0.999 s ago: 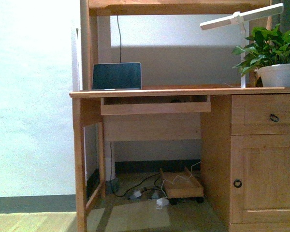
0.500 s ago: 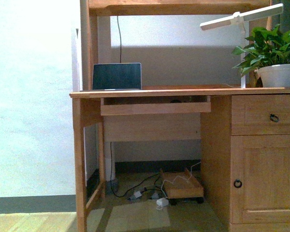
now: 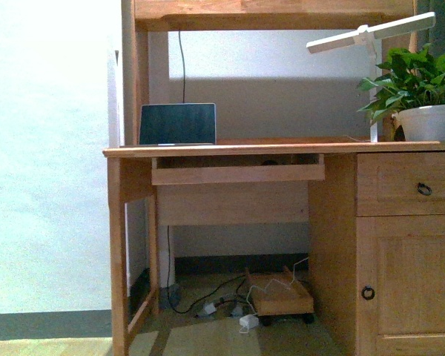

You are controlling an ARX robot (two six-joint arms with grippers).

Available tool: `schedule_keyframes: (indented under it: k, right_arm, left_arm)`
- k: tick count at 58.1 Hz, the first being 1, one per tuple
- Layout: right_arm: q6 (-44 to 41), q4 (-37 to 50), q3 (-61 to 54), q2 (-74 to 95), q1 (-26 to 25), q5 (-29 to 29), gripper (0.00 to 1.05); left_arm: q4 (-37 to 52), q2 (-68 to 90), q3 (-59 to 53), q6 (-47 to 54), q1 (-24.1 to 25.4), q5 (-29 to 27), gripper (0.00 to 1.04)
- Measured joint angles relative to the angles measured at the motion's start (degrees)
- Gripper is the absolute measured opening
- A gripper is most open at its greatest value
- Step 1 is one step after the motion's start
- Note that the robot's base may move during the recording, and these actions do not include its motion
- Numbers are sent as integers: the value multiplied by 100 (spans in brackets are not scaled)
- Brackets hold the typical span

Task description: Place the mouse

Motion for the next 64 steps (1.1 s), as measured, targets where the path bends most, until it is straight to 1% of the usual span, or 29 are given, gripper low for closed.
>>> schedule_keyframes:
  k: [64]
  right_arm:
    - [0,0,0,0,0,-2,97]
  left_arm:
    - [2,-2,0,2,0,0,97]
